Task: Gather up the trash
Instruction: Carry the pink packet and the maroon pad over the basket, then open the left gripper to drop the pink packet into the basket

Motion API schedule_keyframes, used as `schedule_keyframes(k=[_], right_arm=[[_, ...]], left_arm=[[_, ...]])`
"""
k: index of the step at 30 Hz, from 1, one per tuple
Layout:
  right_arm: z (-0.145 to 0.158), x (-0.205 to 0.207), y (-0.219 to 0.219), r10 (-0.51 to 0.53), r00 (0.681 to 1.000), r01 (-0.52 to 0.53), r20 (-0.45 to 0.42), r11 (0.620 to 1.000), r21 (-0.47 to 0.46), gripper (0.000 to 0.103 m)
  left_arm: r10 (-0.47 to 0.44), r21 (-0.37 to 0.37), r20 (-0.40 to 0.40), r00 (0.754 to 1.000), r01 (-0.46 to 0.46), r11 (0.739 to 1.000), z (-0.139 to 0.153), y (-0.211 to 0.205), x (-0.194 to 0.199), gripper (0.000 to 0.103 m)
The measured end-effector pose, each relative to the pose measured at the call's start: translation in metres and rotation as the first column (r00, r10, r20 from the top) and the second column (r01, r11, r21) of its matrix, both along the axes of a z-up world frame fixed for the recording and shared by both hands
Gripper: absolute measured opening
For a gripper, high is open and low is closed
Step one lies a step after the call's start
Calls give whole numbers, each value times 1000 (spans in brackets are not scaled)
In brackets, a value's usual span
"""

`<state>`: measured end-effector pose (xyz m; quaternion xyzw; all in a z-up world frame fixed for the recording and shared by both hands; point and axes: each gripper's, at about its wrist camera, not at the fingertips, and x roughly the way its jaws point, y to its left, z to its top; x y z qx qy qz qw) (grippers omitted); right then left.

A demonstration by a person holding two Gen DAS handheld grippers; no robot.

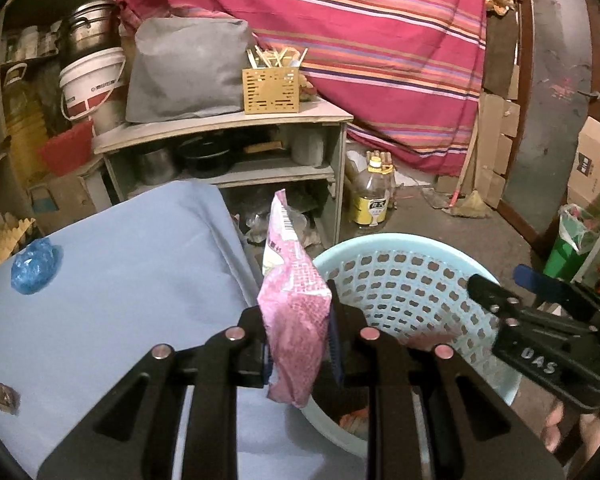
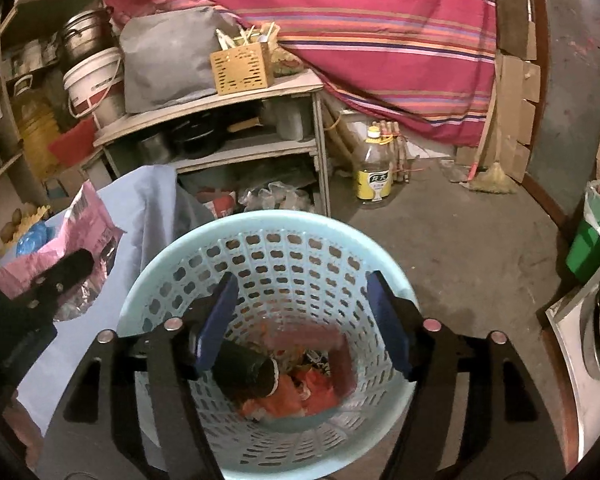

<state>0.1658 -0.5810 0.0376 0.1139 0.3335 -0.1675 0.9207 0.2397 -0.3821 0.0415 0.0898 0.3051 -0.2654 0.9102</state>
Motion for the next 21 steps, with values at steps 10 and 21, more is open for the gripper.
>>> schedule_keyframes(k=[10, 21], right_arm=[[3, -31, -23, -77, 997, 77, 0, 996, -35, 75], [6, -42, -36, -125, 992, 125, 9, 992, -12, 75]], left_arm=[[-94, 10, -54, 994, 95, 995, -17, -35, 2, 25], [-102, 23, -22, 995, 102, 995, -14, -54, 4, 66]])
